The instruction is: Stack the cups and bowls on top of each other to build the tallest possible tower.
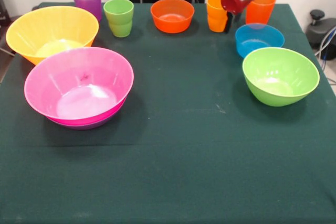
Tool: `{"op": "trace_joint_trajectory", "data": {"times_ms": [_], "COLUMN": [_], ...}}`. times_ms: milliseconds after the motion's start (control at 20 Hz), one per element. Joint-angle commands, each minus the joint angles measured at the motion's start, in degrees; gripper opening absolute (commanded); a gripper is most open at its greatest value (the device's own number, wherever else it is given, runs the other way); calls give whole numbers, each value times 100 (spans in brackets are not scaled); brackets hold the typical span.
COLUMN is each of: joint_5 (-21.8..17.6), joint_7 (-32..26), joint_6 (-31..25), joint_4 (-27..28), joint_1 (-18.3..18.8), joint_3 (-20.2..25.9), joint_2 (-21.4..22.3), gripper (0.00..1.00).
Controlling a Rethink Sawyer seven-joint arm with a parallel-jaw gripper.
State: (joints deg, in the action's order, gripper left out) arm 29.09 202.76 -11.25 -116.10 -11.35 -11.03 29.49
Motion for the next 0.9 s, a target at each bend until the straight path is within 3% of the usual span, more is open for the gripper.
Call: {"op": "trace_joint_trajectory", "data": {"times_ms": [50,650,900], "joint_5": [463,748,685], "joint_7": [673,542,403], "joint_6": [-495,-138,253], "joint_4": [893,1081,837], "joint_1": [-285,-235,-61], "joint_3": [276,481,685], "joint_2": [-257,-691,-700], "gripper": [100,100,100]}}
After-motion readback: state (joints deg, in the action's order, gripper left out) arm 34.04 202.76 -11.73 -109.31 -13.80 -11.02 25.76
